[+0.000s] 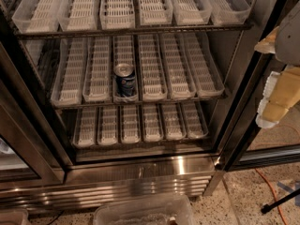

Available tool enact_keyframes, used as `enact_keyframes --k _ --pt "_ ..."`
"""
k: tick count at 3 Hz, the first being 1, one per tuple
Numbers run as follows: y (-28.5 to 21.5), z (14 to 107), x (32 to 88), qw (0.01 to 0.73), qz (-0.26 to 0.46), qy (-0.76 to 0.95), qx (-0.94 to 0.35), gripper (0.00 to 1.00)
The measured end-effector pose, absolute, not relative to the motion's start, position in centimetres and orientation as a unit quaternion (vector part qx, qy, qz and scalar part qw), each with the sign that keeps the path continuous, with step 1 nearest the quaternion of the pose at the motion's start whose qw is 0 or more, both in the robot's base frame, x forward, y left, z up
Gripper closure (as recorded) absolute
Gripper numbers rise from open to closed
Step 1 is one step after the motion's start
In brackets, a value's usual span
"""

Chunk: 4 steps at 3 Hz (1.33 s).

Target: Pick pepsi can from middle shelf of fridge

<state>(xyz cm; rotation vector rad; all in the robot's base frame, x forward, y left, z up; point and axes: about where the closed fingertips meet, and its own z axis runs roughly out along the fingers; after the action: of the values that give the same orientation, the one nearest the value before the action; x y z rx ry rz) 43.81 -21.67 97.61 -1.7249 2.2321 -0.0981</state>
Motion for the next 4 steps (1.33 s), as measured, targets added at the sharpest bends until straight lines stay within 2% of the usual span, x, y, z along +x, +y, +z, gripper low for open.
enact_keyframes --k 2,3,4 --pt "-21.1 97.5 43.9 0.168 -0.028 0.78 -0.603 0.0" --pt "-19.3 96.6 43.7 0.198 0.009 0.781 -0.593 0.0" --pt "-16.1 95.3 42.9 0.257 0.066 0.784 -0.561 0.0"
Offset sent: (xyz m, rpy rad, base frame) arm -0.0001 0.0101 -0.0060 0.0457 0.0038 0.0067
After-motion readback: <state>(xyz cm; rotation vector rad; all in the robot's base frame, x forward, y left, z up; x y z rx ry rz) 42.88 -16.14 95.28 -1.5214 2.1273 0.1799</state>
